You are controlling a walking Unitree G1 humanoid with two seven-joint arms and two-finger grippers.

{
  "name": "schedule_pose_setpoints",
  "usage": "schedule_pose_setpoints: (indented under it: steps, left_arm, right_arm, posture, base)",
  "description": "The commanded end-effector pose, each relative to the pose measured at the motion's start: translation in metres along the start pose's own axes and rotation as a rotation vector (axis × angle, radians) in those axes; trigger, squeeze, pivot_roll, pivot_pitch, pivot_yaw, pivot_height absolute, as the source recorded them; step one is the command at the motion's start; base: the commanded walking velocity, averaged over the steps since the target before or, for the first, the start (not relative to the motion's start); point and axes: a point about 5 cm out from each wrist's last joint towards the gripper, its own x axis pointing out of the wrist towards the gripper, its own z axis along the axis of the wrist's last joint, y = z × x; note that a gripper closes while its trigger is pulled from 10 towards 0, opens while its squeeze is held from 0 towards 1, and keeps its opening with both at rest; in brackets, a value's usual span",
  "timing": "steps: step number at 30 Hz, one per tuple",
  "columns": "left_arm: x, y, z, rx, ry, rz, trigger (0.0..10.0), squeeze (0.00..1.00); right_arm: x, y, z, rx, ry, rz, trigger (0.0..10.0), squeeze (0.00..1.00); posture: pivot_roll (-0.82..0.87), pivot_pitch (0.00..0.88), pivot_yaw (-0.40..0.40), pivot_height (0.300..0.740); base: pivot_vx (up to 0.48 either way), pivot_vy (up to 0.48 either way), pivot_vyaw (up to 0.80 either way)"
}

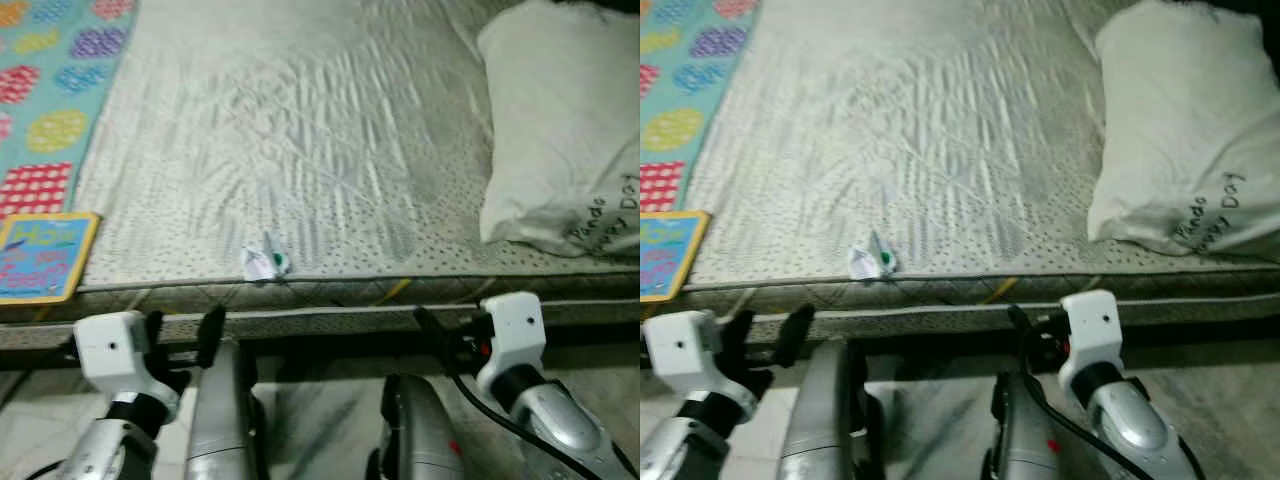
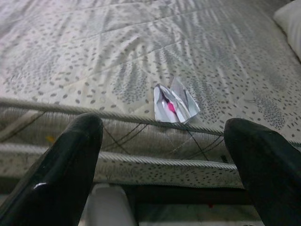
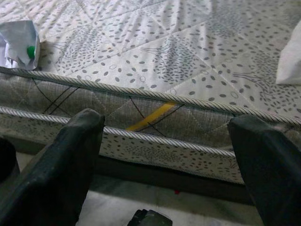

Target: Clean up the room

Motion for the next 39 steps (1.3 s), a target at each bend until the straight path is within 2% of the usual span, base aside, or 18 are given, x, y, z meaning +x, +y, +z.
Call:
schedule_pose_setpoints:
  steps: [1,5,20,39]
  left_arm:
    - [-0.0011,0.0016,0.0046,0.022,-0.018,0.014,10.0,0.0]
    - [-0.0004,0.0018,0.0046,0.021,-0.021,0.017,10.0,0.0]
    - [0.0036,0.0014,0.0052,0.006,-0.027,0.012,10.0,0.0]
    - [0.0084,0.0006,0.0058,0.0,-0.023,0.01,10.0,0.0]
  right_arm:
    - [-0.001,0.0023,0.0001,0.002,-0.004,0.014,10.0,0.0]
    - [-0.0001,0.004,0.0017,0.001,-0.016,0.031,10.0,0.0]
    - [0.0041,0.0059,0.0053,-0.011,-0.037,0.048,10.0,0.0]
    - [0.0071,0.005,0.0047,-0.001,-0.039,0.036,10.0,0.0]
  posture:
    - [-0.02,0.296,-0.031,0.566]
    - [-0.02,0.298,-0.03,0.531]
    - [-0.02,0.306,-0.032,0.531]
    - [-0.03,0.307,-0.024,0.531]
  base:
    - [0.0,0.0,0.0]
    - [0.0,0.0,0.0]
    - [0.0,0.0,0.0]
    - [0.0,0.469,0.0]
